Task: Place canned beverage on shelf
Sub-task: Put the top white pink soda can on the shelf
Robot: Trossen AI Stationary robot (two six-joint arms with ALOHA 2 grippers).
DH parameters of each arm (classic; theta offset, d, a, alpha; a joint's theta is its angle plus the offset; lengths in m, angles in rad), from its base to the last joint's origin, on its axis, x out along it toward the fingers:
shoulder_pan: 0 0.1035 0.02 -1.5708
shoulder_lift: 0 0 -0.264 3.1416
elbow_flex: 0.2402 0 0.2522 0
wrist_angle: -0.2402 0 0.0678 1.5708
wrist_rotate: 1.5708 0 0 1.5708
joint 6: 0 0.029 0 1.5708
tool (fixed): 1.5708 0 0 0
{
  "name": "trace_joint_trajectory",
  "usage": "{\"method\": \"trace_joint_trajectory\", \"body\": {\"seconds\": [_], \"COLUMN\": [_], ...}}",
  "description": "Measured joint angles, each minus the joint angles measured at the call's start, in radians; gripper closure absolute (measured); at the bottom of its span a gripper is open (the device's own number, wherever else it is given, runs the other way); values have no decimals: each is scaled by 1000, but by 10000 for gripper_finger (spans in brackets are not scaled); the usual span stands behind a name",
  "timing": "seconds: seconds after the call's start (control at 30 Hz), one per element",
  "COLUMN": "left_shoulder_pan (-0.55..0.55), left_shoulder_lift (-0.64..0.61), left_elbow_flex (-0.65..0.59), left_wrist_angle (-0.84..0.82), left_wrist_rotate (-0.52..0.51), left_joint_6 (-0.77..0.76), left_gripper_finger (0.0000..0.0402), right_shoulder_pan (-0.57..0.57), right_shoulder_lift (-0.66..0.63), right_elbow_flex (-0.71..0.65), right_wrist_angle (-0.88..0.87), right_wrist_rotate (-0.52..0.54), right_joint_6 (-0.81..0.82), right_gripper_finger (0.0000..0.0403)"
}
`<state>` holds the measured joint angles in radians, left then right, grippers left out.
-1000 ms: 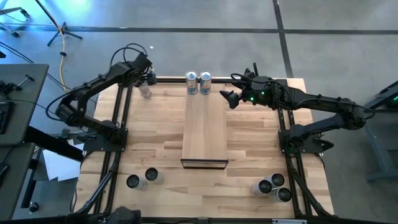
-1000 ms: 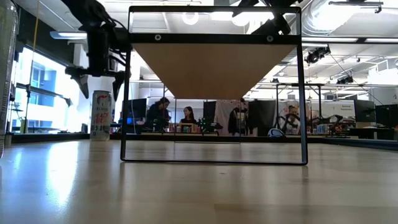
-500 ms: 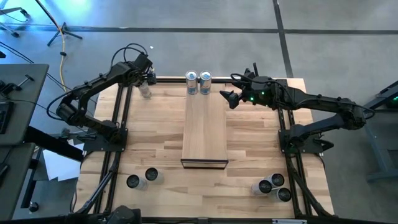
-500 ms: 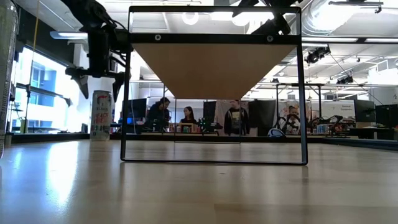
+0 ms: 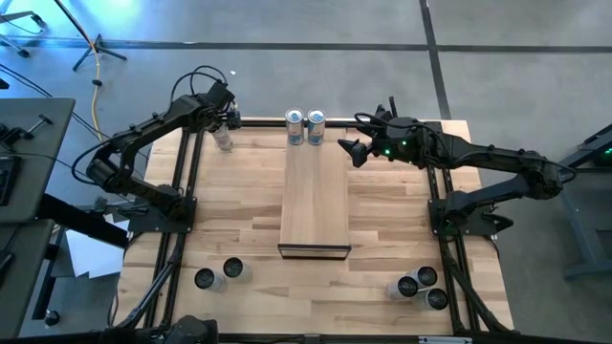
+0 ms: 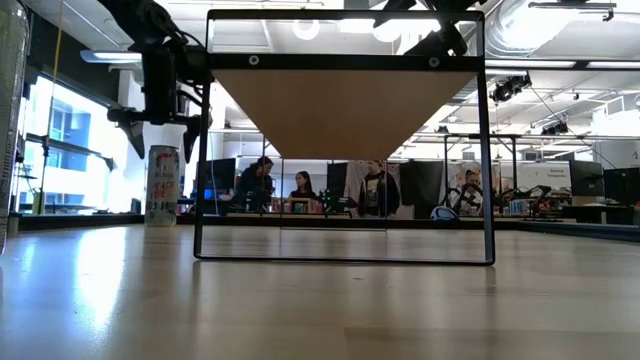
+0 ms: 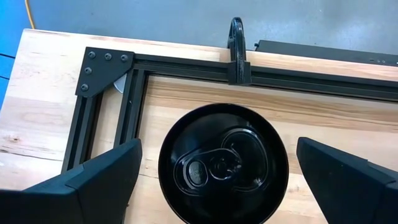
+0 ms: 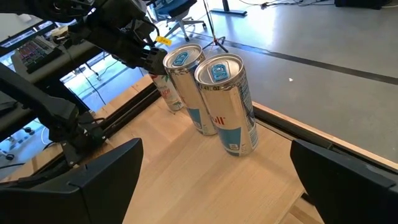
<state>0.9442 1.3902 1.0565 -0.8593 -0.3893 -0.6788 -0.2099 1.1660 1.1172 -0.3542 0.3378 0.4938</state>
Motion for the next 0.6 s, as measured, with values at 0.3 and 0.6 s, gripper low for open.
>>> {"method": "trace_joint_trajectory", "body": {"seconds": [0.3,0.6], "left_shoulder_pan": [0,0], "left_shoulder_lift": [0,0], "left_elbow_flex": [0,0], "left_wrist_angle": [0,0], "left_wrist_rotate": [-12,-16], "left_joint_6": [3,2], "left_gripper_finger": [2,2], "right_shoulder_pan": [0,0], "right_shoulder_lift": [0,0], "right_elbow_flex": [0,0], "right_wrist_angle": [0,0], "right_wrist_rotate": [0,0], "right_joint_6": [3,3], "right_gripper_finger": [9,9]}}
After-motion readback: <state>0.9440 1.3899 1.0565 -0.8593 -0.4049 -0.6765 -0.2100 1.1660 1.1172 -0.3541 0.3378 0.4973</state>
